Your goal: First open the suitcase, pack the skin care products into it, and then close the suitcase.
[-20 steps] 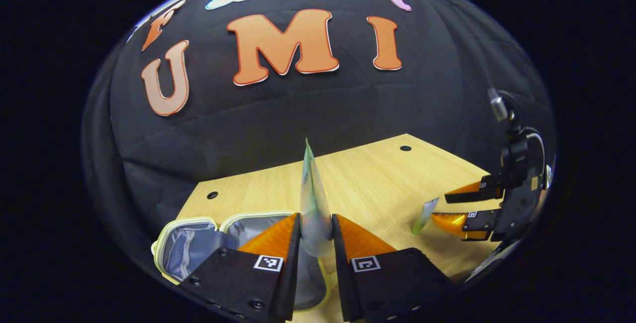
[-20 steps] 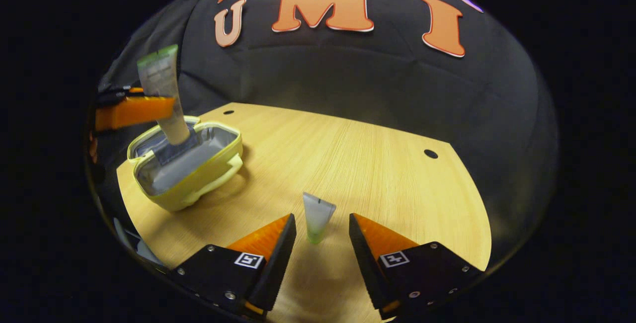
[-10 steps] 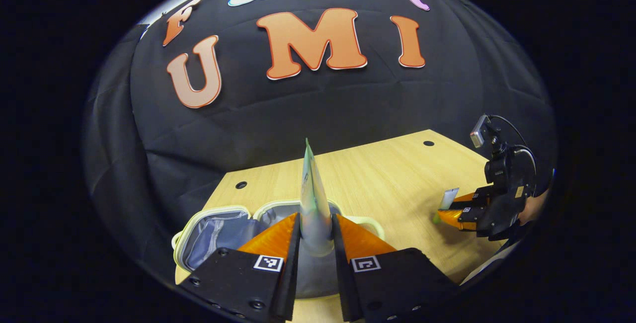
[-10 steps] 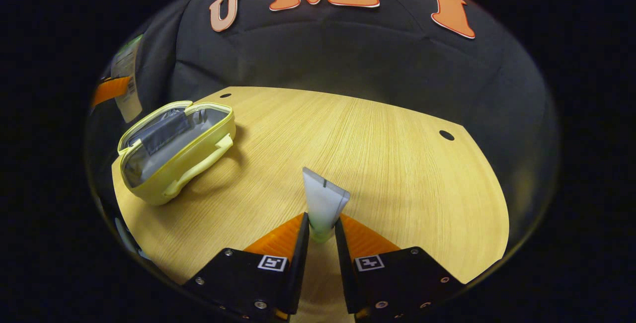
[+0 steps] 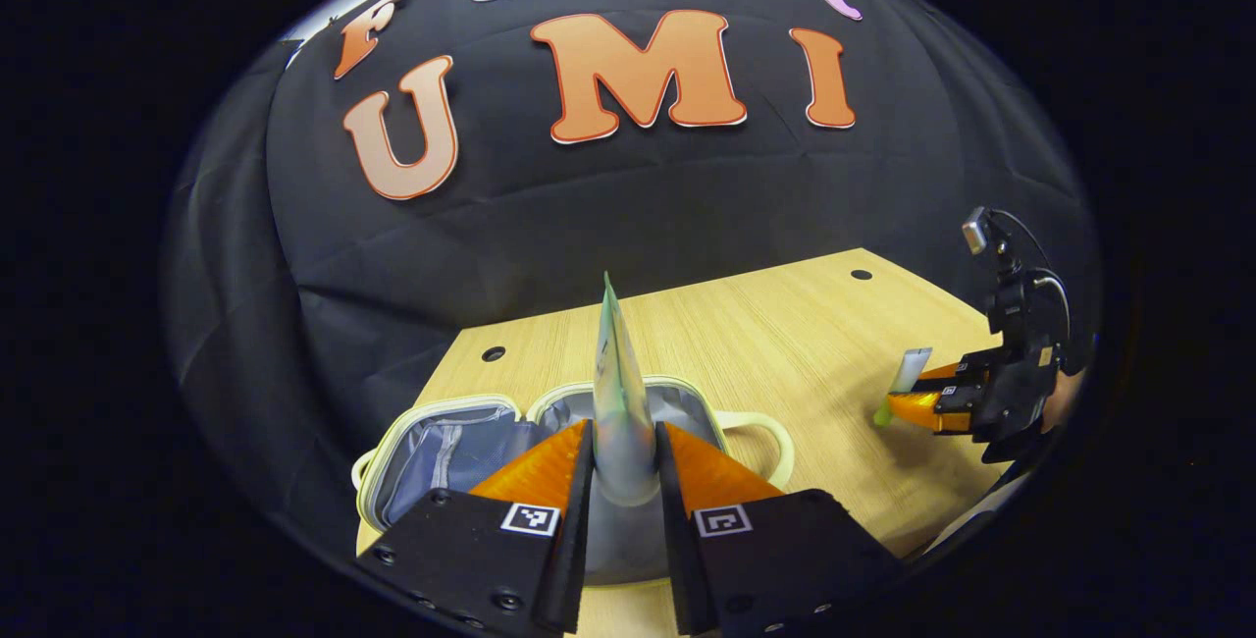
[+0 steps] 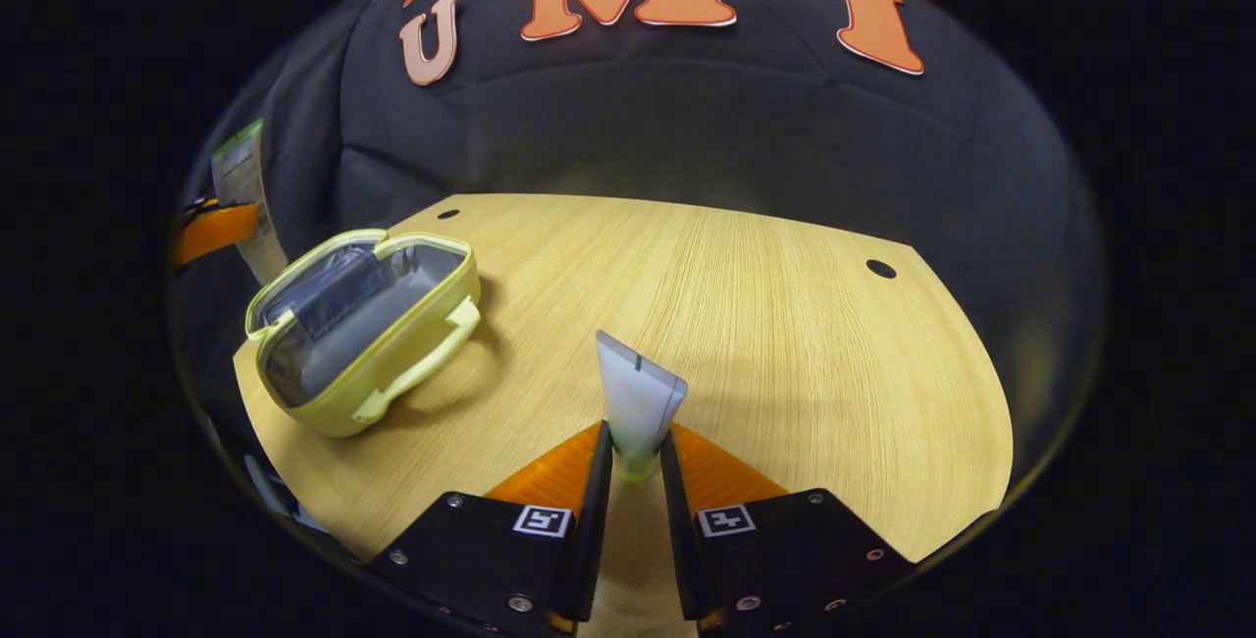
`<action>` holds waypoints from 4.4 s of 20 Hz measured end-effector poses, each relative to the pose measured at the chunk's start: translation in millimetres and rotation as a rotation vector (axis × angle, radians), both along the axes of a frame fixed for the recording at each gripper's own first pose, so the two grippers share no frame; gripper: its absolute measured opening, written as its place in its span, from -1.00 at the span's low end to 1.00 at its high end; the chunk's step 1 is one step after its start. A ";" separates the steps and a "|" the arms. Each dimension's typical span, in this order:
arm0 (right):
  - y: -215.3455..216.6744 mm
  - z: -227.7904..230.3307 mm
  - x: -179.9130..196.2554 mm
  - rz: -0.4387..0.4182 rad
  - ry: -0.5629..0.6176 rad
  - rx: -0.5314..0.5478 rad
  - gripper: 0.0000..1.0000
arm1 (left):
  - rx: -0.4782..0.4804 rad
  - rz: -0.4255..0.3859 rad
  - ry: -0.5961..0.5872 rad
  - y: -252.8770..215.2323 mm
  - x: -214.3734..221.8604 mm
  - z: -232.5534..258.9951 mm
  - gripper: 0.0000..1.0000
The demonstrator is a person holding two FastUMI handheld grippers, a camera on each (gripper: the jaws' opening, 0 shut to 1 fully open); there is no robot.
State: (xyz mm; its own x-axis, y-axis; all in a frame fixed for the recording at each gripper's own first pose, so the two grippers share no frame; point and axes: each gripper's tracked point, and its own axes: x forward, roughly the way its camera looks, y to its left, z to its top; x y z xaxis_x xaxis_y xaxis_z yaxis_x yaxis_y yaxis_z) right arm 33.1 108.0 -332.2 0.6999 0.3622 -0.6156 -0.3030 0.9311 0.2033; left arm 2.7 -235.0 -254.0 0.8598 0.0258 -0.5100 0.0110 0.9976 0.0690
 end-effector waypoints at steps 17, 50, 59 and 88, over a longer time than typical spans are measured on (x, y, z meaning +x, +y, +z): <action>96.5 125.0 -20.9 0.109 -0.186 0.035 -0.34 | -0.114 -0.080 0.148 51.2 -4.5 -58.7 -0.29; 187.4 114.5 -13.0 0.215 -0.048 0.076 -0.34 | -0.287 0.093 0.495 62.5 7.3 -156.9 0.62; 244.2 76.5 -23.5 0.335 0.120 0.129 -0.34 | -0.293 0.412 0.207 176.5 -32.7 -78.3 0.75; 243.1 72.3 -6.6 0.031 0.323 0.130 -0.02 | -0.434 0.644 0.256 420.3 -66.8 -177.5 0.89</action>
